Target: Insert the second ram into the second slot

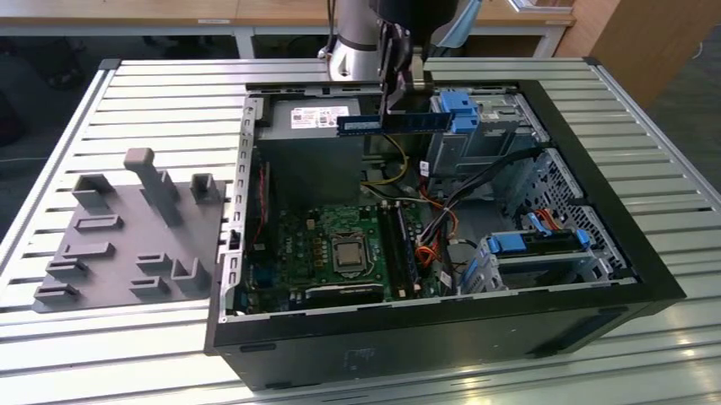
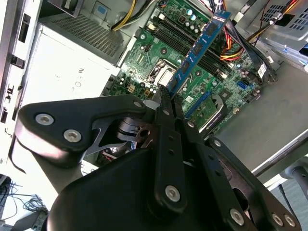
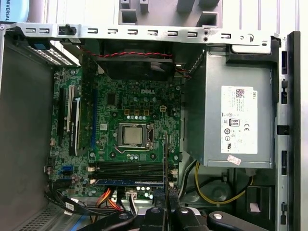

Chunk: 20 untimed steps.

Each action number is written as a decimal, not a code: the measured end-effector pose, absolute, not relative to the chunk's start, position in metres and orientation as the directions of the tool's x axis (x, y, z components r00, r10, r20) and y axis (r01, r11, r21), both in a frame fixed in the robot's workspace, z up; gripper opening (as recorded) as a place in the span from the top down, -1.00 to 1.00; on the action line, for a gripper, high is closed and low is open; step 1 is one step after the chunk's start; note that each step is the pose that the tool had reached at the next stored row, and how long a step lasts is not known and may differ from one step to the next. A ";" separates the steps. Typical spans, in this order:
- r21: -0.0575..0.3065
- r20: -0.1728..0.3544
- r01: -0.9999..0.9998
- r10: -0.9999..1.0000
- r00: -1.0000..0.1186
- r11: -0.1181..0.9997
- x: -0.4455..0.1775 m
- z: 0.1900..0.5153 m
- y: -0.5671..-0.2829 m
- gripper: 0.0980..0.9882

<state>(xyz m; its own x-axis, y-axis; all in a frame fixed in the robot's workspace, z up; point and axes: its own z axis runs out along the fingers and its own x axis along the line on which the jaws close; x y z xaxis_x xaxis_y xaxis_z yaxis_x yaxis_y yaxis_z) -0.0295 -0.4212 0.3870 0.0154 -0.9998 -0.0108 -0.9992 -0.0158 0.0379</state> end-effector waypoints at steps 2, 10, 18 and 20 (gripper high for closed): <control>0.038 -0.011 -0.999 -1.000 0.008 -0.008 -0.030 0.387 -0.421 0.91; 0.038 -0.011 -0.998 -0.999 -0.043 0.043 -0.030 0.387 -0.421 0.91; 0.038 -0.011 -0.993 -0.994 -0.111 0.111 -0.030 0.387 -0.421 0.91; 0.038 -0.011 -0.992 -0.992 -0.124 0.124 -0.030 0.387 -0.421 0.91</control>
